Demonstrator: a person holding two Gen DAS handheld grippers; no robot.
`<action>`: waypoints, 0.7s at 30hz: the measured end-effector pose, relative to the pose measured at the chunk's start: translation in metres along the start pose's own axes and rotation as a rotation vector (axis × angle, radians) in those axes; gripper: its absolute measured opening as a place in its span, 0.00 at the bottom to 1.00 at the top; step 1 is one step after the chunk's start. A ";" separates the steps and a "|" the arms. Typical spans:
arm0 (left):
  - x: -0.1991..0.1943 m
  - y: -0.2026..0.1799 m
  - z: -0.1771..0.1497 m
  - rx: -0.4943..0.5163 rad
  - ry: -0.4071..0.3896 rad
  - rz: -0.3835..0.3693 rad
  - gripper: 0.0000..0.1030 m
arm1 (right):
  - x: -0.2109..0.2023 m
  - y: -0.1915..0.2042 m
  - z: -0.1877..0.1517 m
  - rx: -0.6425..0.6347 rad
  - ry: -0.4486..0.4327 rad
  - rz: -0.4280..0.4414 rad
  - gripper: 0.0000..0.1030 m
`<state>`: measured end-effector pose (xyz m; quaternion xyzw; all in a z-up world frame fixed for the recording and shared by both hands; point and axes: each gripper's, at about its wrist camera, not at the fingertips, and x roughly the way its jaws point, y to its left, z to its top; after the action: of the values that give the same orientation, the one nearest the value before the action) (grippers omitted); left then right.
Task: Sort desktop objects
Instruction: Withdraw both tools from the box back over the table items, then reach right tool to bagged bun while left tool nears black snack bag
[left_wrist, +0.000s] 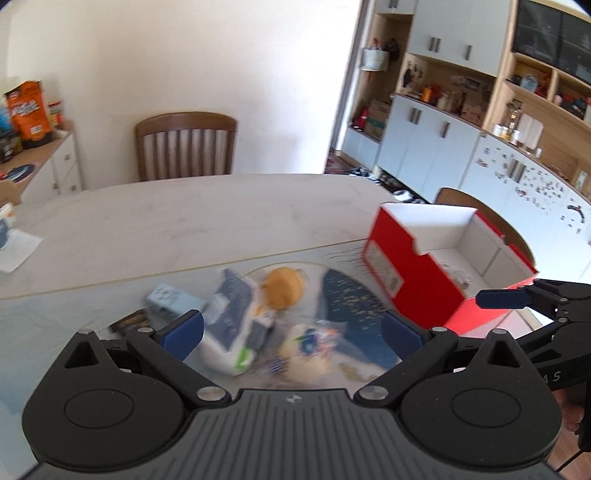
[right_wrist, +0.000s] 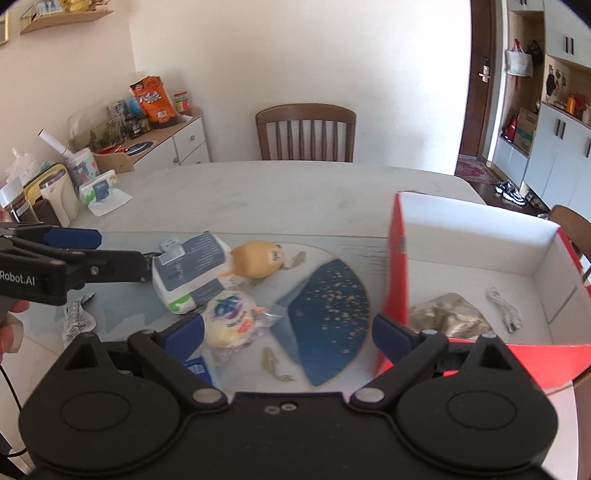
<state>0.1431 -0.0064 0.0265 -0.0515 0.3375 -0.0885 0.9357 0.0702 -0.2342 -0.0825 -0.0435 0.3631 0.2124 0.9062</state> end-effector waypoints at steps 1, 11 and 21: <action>-0.002 0.006 -0.003 -0.010 -0.002 0.013 1.00 | 0.002 0.004 0.000 -0.006 0.002 -0.004 0.94; -0.013 0.059 -0.033 -0.114 0.026 0.158 1.00 | 0.029 0.033 0.000 -0.019 0.005 -0.015 0.94; -0.007 0.078 -0.056 -0.112 0.056 0.159 0.99 | 0.048 0.046 -0.002 -0.036 0.029 -0.021 0.94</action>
<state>0.1122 0.0690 -0.0246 -0.0742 0.3711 0.0037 0.9256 0.0810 -0.1759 -0.1128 -0.0668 0.3717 0.2085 0.9021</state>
